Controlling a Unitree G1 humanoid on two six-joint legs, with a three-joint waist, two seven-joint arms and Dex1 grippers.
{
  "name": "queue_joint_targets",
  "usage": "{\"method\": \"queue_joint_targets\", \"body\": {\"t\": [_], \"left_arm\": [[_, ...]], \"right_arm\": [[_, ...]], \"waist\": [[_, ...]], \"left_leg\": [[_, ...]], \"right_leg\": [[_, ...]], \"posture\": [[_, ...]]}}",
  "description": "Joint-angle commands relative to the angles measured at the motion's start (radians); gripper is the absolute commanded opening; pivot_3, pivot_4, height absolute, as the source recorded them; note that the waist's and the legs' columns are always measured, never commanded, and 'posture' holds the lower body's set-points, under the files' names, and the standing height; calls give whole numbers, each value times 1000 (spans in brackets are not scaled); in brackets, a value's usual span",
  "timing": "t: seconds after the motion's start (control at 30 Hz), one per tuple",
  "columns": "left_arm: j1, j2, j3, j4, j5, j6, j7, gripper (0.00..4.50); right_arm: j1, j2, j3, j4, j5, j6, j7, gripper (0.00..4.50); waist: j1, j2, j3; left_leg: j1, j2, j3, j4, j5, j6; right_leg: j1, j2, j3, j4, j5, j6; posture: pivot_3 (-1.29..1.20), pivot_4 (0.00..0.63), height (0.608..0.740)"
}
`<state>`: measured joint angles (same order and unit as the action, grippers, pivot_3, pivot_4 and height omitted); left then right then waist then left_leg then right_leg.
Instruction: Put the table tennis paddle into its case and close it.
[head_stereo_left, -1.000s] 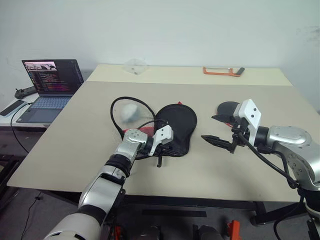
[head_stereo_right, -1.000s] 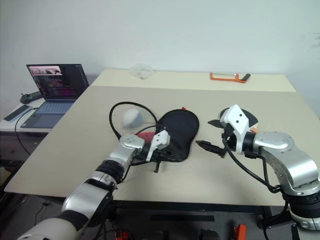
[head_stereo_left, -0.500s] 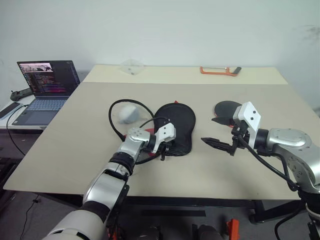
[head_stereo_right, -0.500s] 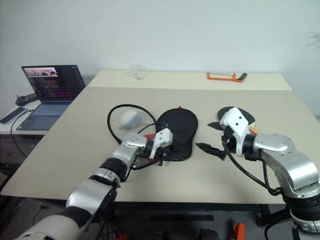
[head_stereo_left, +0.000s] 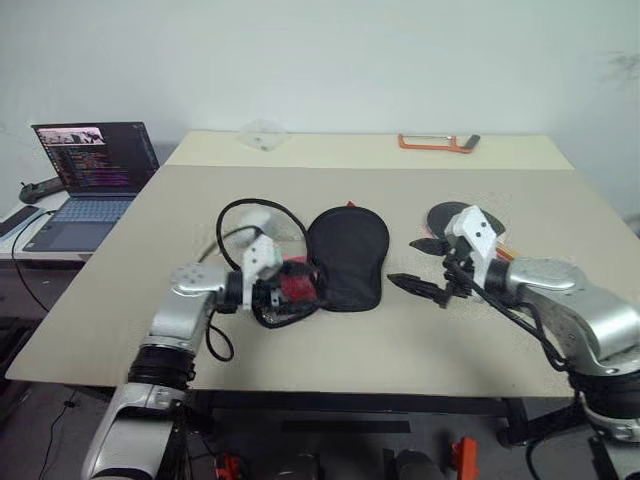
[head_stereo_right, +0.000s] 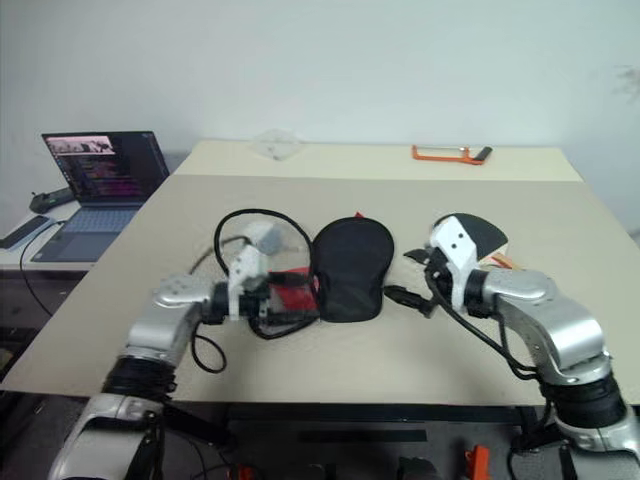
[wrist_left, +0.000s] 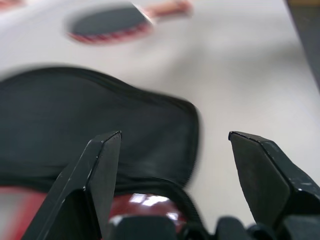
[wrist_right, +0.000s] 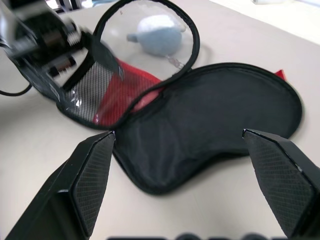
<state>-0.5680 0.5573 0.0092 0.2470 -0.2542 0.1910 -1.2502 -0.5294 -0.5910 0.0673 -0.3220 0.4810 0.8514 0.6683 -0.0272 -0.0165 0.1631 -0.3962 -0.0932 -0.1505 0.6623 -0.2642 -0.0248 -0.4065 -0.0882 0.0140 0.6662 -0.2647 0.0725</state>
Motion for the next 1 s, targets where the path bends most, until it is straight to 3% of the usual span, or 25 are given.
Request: {"method": "queue_joint_targets", "body": {"t": [0.03, 0.2, 0.63, 0.9, 1.0], "left_arm": [[24, 37, 87, -71, -57, 72, 83, 3722], [50, 65, 143, -136, -135, 160, 117, 3722], [143, 225, 181, -115, -174, 167, 31, 3722], [159, 222, 175, -66, -160, 103, 30, 3722], [166, 219, 174, -74, -163, 96, 39, 3767]], "right_arm": [[-64, 99, 16, 115, -72, -2, -128, 4500], [-122, 208, 18, 300, -153, -4, -238, 4500], [-217, 418, 55, 588, -225, -110, -254, 4500], [-264, 467, 64, 730, -292, -176, -275, 4500], [-258, 450, 53, 687, -298, -180, -265, 4114]], "waist": [[-3, 0, 0], [-6, 0, 0], [-20, 1, 0], [-24, 1, 0], [-23, 1, 0]], "left_leg": [[1, 0, 0, 0, 0, 0], [0, 0, 1, -1, 0, -1], [0, 1, 3, -2, 0, -1], [0, 1, 3, -2, 0, -1], [0, 0, 3, -1, 0, -1]], "right_leg": [[0, 0, 1, 0, 0, 0], [-3, 0, 2, 1, 0, -1], [-5, 0, 3, 1, 0, -1], [-5, 0, 3, 2, 0, -1], [-6, 0, 4, 6, 0, -1]], "posture": [[0, 150, 740], [0, 150, 740], [0, 150, 740], [0, 150, 740], [0, 150, 740]]}}
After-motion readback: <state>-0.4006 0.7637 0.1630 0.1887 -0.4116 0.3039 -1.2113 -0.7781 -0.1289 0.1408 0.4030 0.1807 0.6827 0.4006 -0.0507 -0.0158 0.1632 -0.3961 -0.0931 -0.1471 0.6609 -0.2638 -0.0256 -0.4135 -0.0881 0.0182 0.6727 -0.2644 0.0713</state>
